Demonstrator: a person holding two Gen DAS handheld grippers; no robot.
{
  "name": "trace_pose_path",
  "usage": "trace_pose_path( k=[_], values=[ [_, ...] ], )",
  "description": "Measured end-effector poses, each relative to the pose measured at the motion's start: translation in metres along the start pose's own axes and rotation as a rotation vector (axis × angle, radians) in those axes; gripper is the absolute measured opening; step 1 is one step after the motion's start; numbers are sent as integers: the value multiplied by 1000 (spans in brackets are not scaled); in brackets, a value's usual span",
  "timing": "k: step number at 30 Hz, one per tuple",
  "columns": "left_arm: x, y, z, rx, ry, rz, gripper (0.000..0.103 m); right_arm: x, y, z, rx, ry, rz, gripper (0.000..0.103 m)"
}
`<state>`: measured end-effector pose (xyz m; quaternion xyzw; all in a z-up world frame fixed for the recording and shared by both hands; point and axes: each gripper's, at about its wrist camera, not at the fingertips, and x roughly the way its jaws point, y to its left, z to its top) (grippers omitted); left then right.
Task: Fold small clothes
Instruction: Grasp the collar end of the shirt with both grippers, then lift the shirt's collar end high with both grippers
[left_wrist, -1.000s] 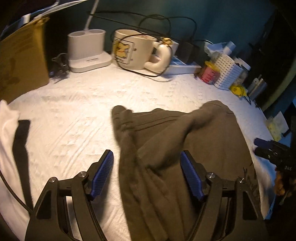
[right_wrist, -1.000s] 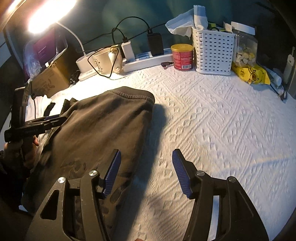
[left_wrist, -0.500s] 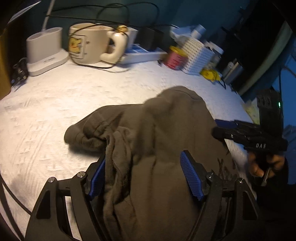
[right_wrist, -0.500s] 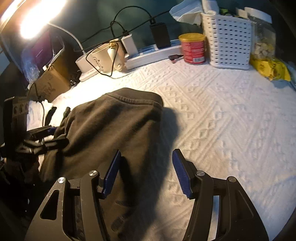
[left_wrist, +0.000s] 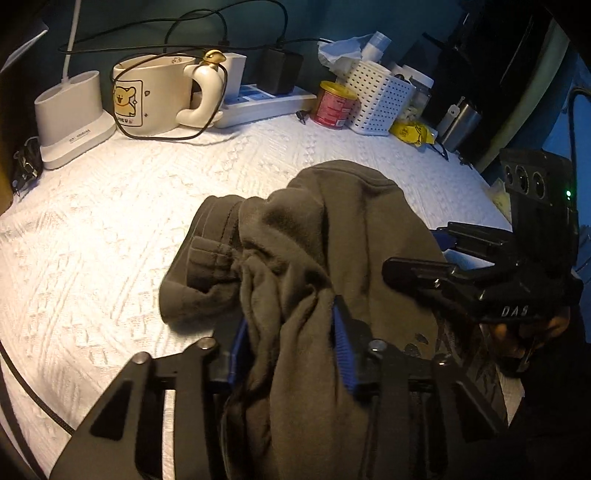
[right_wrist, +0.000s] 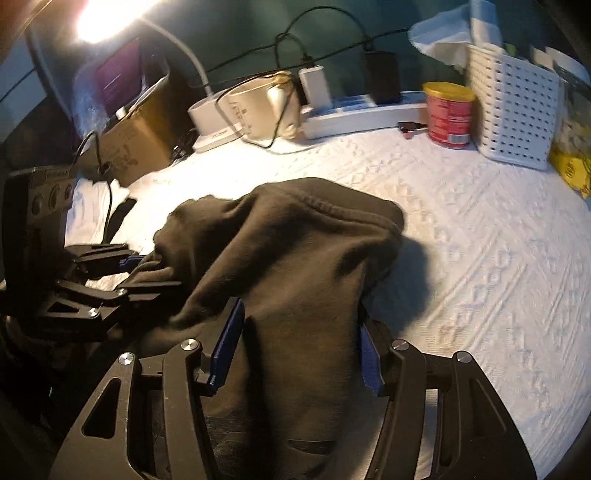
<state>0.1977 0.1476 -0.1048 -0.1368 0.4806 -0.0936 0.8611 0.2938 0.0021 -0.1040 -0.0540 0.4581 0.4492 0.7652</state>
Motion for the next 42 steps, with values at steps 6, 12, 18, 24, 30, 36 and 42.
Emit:
trace_pose_path(
  k=[6, 12, 18, 24, 30, 36, 42],
  values=[
    [-2, -5, -5, 1, -36, 28, 30, 2, 8, -2, -28, -1, -15, 24],
    [-11, -13, -6, 15, -73, 36, 28, -7, 17, -1, -51, -39, -27, 20],
    [-28, -23, -8, 31, -127, 45, 28, -28, 24, -1, -54, -91, -36, 20],
    [-48, -39, -12, 65, -192, 62, 28, -52, 39, -5, -81, -153, -70, 20],
    [-70, -49, -18, 69, -252, 55, 28, -74, 53, -12, -97, -206, -87, 19],
    [-91, -62, -21, 94, -291, 57, 28, -99, 69, -19, -117, -259, -104, 19],
    [-111, -73, -29, 112, -342, 64, 28, -120, 84, -23, -147, -296, -126, 19]
  ],
)
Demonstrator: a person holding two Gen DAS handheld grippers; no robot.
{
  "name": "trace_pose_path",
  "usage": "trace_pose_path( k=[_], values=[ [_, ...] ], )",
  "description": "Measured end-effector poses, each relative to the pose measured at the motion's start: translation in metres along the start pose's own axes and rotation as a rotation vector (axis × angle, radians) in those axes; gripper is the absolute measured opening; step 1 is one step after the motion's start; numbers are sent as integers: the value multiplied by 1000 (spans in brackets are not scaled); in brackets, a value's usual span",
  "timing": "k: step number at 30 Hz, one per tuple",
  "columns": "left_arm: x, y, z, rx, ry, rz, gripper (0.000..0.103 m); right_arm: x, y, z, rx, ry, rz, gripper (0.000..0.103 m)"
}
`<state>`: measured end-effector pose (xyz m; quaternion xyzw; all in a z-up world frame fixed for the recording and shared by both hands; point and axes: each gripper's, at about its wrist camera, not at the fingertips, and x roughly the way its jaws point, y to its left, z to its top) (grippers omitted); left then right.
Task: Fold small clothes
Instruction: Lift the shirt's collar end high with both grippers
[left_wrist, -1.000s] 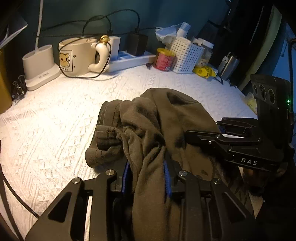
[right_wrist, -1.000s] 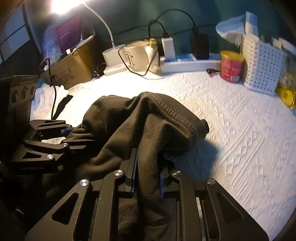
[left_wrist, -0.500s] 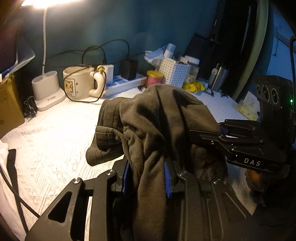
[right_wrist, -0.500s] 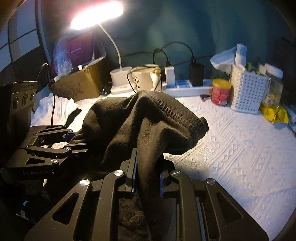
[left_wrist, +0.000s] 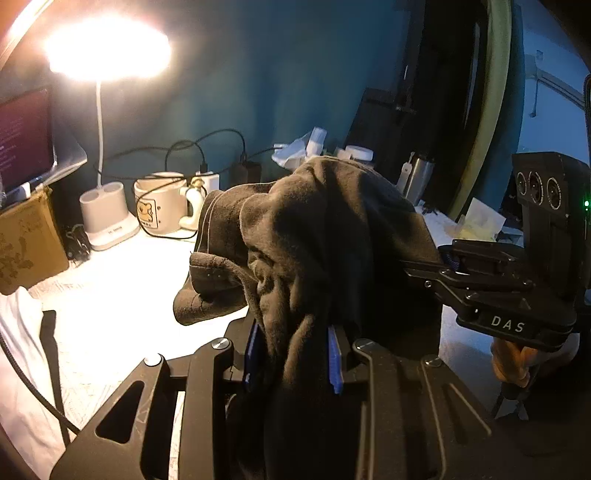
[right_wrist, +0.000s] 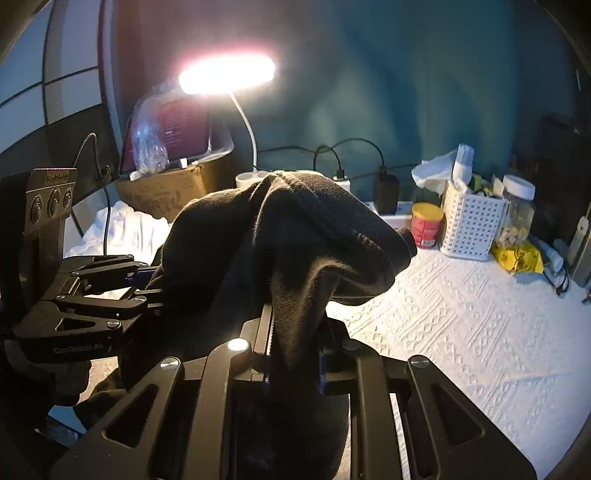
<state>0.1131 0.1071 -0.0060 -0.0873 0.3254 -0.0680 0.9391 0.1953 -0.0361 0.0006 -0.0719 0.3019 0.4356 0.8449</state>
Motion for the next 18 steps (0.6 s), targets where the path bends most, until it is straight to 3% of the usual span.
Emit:
trace_pose_path(
  k=[18],
  values=[
    [-56, -32, -6, 37, -134, 15, 28, -72, 37, 4, -65, -138, -14, 19]
  ],
)
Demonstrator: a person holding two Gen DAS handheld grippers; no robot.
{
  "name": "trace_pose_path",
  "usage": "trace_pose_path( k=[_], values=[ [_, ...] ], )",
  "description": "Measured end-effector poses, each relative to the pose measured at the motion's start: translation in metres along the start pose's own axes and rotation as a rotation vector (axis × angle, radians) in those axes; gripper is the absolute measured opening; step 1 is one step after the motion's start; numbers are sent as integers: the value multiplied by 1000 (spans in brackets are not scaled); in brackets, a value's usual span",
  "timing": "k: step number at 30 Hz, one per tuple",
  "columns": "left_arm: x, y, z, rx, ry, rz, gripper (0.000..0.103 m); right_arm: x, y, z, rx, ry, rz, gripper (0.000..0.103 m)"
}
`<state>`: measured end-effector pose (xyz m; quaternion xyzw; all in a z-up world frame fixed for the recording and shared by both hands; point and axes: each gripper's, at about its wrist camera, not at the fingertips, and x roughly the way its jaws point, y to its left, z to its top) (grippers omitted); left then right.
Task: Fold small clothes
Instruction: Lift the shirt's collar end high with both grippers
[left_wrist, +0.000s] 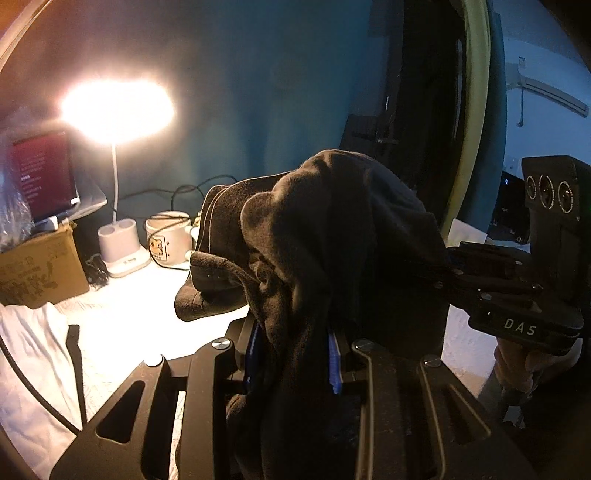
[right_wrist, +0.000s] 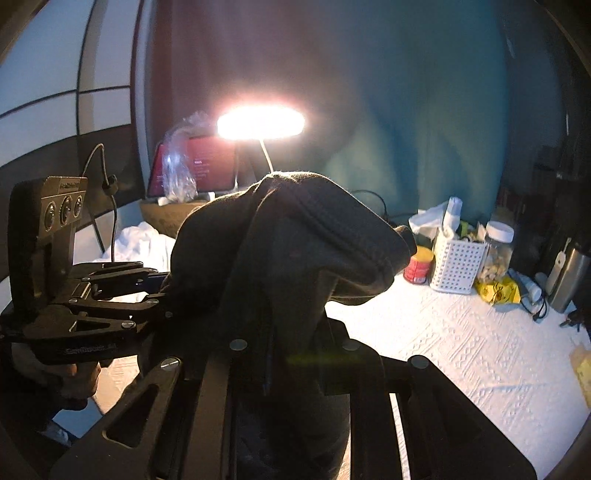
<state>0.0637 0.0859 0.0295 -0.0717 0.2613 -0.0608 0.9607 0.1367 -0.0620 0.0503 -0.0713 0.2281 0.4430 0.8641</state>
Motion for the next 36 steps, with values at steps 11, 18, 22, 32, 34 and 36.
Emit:
trace_pose_path(
  k=[11, 18, 22, 32, 34, 36],
  values=[
    [-49, -16, 8, 43, -116, 23, 27, -41, 26, 19, -71, -104, 2, 18],
    [-69, -12, 17, 63, -171, 42, 27, -58, 41, 33, -111, -168, 13, 18],
    [-81, -7, 21, 70, -202, 63, 27, -66, 52, 42, -137, -200, 28, 18],
    [-113, 18, 23, 78, -256, 152, 27, -69, 83, 60, -191, -251, 94, 18],
    [-120, 23, 22, 78, -260, 170, 27, -69, 91, 62, -198, -255, 112, 18],
    [-128, 28, 19, 77, -260, 185, 27, -68, 100, 63, -209, -257, 135, 18]
  ],
)
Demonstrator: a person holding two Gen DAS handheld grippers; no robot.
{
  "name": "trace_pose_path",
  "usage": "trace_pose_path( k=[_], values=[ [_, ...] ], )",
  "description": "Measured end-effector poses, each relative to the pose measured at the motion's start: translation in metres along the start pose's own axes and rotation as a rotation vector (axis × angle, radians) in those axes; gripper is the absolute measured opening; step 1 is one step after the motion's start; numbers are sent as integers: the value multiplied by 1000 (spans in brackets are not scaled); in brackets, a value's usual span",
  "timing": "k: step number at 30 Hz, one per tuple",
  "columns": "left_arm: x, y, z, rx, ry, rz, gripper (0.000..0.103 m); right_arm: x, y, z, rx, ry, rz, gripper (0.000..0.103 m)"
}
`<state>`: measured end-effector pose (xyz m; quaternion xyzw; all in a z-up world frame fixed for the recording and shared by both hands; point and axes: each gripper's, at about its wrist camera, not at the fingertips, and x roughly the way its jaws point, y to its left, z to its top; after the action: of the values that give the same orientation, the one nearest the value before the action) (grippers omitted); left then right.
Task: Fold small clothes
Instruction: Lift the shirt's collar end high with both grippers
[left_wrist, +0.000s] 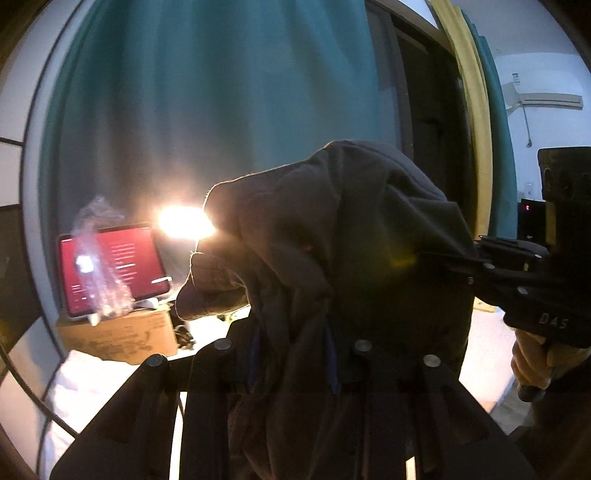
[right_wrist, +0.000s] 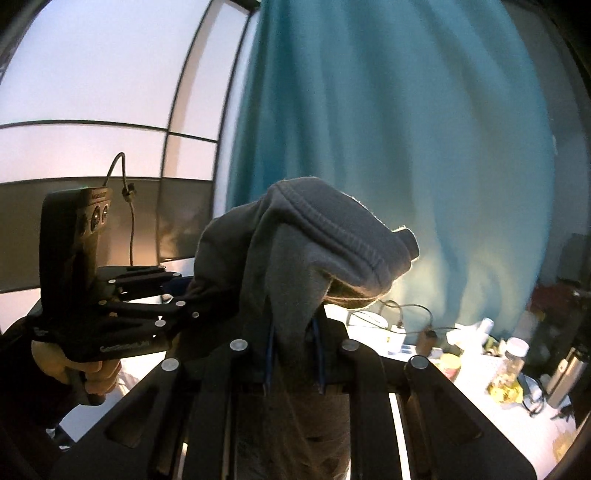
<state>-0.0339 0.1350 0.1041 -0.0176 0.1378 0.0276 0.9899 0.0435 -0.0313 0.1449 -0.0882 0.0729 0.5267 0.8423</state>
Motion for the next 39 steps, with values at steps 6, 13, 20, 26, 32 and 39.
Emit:
trace_pose_path(
  k=[6, 13, 20, 26, 32, 39],
  values=[
    [-20, 18, -12, -20, 28, 47, 27, 11, 25, -1, -10, 19, 65, 18],
    [-16, 29, -28, -44, 79, 66, 27, 28, 38, -12, -2, 68, 107, 18],
    [-3, 31, -33, -47, 106, 60, 27, 44, 29, -20, 36, 100, 107, 18],
    [20, 36, -39, -59, 137, 51, 27, 62, 13, -31, 85, 136, 103, 18],
    [44, 45, -47, -71, 188, 48, 27, 87, -5, -43, 136, 181, 115, 18],
    [77, 58, -61, -89, 260, 46, 27, 122, -25, -60, 191, 246, 131, 18]
  ],
)
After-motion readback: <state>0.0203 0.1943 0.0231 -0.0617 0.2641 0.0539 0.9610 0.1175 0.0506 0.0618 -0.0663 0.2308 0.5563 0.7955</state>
